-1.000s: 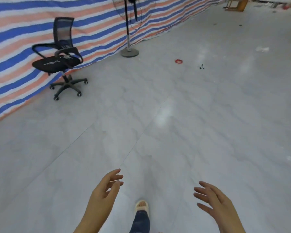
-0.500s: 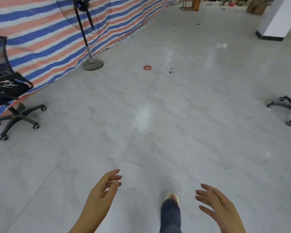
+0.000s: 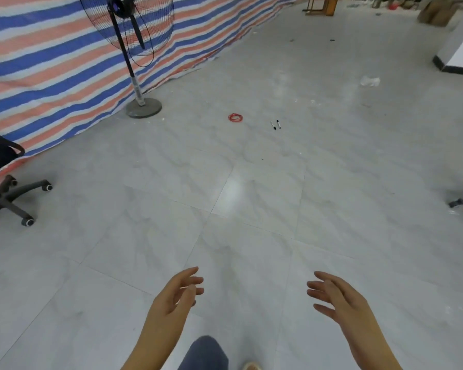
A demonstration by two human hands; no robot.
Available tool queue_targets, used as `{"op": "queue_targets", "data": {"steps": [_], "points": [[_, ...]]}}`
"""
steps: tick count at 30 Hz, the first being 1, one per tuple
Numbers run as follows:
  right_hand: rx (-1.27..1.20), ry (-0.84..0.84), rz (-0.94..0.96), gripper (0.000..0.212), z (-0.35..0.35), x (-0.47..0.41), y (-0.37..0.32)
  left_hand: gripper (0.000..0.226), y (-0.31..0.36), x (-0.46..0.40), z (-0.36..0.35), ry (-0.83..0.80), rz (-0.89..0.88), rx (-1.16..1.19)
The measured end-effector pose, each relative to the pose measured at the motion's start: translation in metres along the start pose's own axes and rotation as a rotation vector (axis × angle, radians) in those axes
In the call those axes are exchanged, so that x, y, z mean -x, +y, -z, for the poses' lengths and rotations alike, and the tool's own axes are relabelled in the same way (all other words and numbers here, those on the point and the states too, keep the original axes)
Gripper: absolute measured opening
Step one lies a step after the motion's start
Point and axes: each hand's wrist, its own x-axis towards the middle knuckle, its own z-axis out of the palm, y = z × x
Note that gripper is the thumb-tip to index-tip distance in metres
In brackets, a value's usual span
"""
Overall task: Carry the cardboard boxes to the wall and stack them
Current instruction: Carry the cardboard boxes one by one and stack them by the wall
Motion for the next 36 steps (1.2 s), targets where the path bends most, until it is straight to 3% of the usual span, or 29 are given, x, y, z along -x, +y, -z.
{"op": "queue_targets", "data": {"steps": [10, 20, 28, 36], "points": [[0.037, -0.019, -0.037, 0.023, -0.042, -0.198, -0.062, 0.029, 0.034, -0.204, -0.032, 0.05, 0.047, -0.011], [0.027, 0.082, 0.023, 0.025, -0.081, -0.392, -0.175, 0.027, 0.149, -0.458, -0.052, -0.074, -0.102, -0.12], [0.061, 0.081, -0.057, 0.023, -0.076, -0.559, -0.216, 0.028, 0.179, -0.608, -0.115, -0.068, -0.042, -0.11], [0.101, 0.04, 0.008, 0.024, -0.046, -0.752, -0.323, 0.028, 0.247, -0.763, -0.204, 0.012, -0.004, -0.063]]}}
